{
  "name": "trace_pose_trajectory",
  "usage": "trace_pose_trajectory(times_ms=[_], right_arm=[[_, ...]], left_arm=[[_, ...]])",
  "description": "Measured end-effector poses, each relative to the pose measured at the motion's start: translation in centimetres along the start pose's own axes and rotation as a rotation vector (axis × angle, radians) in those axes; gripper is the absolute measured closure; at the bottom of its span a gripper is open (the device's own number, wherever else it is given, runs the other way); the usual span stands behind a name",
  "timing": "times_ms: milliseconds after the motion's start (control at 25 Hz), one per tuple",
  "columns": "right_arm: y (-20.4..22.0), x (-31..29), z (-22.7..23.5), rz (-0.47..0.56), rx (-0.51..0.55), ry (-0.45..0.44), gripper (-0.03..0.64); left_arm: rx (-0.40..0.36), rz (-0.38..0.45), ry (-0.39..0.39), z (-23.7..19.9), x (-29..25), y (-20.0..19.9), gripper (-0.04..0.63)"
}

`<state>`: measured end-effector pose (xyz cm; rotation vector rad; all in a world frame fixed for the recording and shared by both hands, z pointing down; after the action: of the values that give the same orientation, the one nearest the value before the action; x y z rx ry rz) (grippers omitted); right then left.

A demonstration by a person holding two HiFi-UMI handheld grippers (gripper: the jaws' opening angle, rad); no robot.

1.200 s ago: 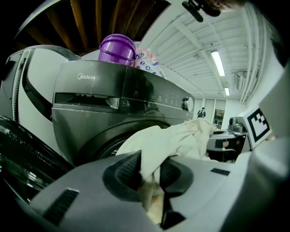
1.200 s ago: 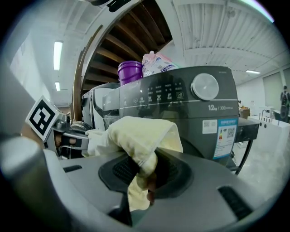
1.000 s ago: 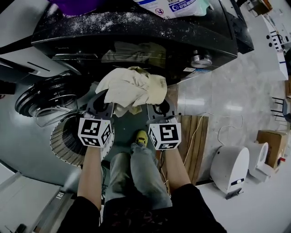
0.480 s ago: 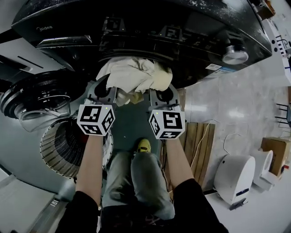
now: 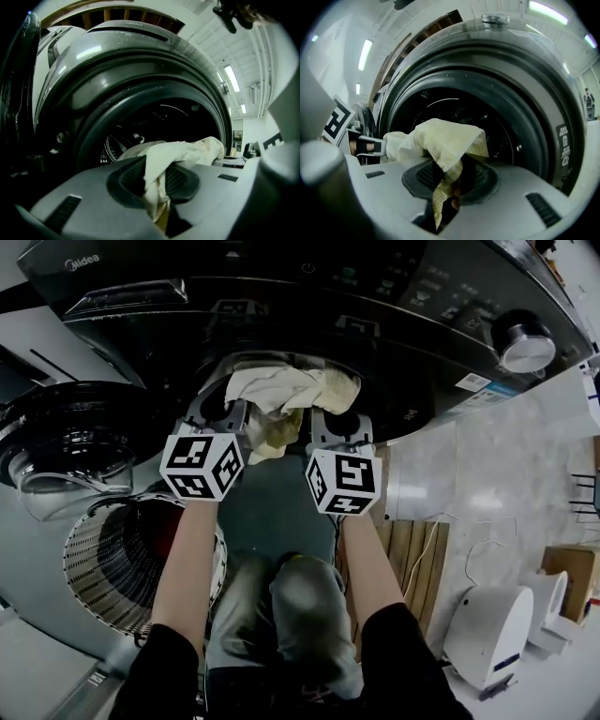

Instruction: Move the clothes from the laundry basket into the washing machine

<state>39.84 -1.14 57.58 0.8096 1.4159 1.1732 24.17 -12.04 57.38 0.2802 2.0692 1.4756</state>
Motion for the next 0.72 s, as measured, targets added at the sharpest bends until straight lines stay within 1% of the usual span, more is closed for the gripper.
trace_pose_trajectory(times_ms=[80, 240, 400, 560, 640, 720], right_arm=[[-0.1, -1.0, 0.3, 0.005, -0.002, 0.003, 0.525], [-0.1, -3.2, 1.1, 0.001, -0.053, 0.004, 0.525], [0.4, -5.4, 1.8, 0.000, -0.058, 0.014, 0.525], [0.4, -7.2, 2.4, -0.018, -0.081, -0.008, 0.525], [0.3, -8.0, 2.7, -0.023, -0.097, -0.011, 0.525], [0.4, -8.6, 3.0, -0.039, -0.118, -0.004, 0.525]], left_arm=[[0.014, 0.009, 0.000, -0.5, -1.0, -0.1, 0.528], [0.034, 0.016, -0.004, -1.2, -3.3, -0.4, 0.529], [0.044, 0.023, -0.007, -1.9, -5.4, -0.3, 0.529], [0.081, 0.035, -0.002, -2.9, -7.3, -0.3, 0.529], [0.093, 0.032, -0.004, -3.2, -8.1, -0.4, 0.529], [0.101, 0.012, -0.008, -3.3, -8.9, -0.4, 0.529]])
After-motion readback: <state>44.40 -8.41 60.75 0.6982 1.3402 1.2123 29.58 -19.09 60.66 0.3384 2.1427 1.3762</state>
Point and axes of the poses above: the fingertips, and each gripper's own axes: x backward along the fingers, z to its right, y out of its underside, the point moved 6 cm from there along x, backward along the fingers, and after that the axes turned 13 degrees about -z, right-handed, at the moved point
